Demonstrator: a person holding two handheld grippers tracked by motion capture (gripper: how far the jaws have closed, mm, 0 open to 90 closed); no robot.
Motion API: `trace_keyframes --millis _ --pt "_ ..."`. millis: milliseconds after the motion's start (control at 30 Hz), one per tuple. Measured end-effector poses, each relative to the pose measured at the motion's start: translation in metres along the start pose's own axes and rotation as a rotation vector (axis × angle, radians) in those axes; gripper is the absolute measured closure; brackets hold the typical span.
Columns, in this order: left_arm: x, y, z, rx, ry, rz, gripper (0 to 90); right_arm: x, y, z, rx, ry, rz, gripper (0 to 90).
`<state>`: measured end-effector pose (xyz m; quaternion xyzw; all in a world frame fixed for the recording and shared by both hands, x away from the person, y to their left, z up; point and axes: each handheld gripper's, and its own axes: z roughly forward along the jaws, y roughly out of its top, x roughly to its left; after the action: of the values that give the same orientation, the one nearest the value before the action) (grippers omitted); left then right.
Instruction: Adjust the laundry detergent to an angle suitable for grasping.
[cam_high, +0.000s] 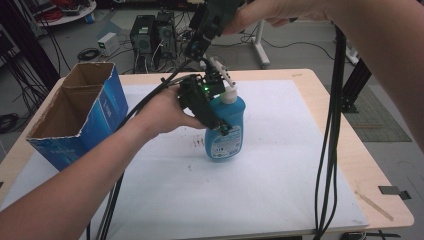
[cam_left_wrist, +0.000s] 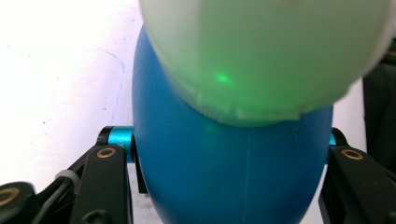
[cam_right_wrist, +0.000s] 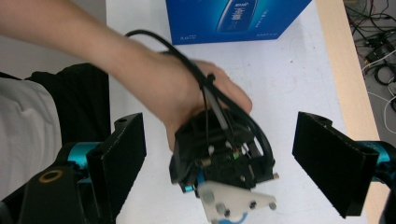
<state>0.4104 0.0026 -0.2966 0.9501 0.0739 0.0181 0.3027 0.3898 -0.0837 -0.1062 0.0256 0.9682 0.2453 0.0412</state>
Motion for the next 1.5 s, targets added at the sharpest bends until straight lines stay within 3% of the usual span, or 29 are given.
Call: trace_keyframes --millis 100,267,333,533,633,967,1200,1300,1400,1433,1500 --pt "0.001 -0.006 -0.01 0.012 -0.031 0.024 43.2 0.001 0.0 -0.002 -0.008 0.007 -0.009 16.8" --pt "-0.001 -0.02 -0.023 -0.011 -0.074 0.079 43.2 0.001 0.0 -0.003 -0.01 0.011 -0.013 16.8" --pt "-0.001 -0.022 -0.024 -0.008 -0.079 0.082 43.2 0.001 0.0 -0.002 -0.007 0.01 -0.012 16.8" --pt "-0.005 -0.033 -0.019 0.026 -0.098 0.163 43.2 0.001 0.0 -0.002 -0.001 0.01 -0.015 16.9" --pt "-0.006 -0.038 -0.013 0.026 -0.113 0.17 43.2 0.001 0.0 0.0 0.005 0.009 -0.017 16.8" --pt "-0.01 -0.05 0.0 0.04 -0.119 0.187 43.0 0.001 0.001 0.004 0.022 0.012 -0.025 16.8" --pt "-0.009 -0.054 -0.001 0.019 -0.117 0.165 42.5 0.001 0.001 0.006 0.023 0.018 -0.027 16.8" --pt "-0.01 -0.054 -0.001 0.03 -0.105 0.153 38.2 0.001 0.002 0.007 0.024 0.018 -0.029 16.8" --pt "-0.011 -0.053 -0.003 0.068 -0.06 0.12 33.9 0.002 0.002 0.007 0.021 0.021 -0.033 16.8" --pt "-0.014 -0.053 -0.006 0.078 -0.039 0.098 28.7 0.002 0.002 0.006 0.018 0.022 -0.031 16.8" --pt "-0.018 -0.054 -0.015 0.086 -0.018 0.093 26.6 0.002 0.001 0.005 0.013 0.023 -0.033 16.8"
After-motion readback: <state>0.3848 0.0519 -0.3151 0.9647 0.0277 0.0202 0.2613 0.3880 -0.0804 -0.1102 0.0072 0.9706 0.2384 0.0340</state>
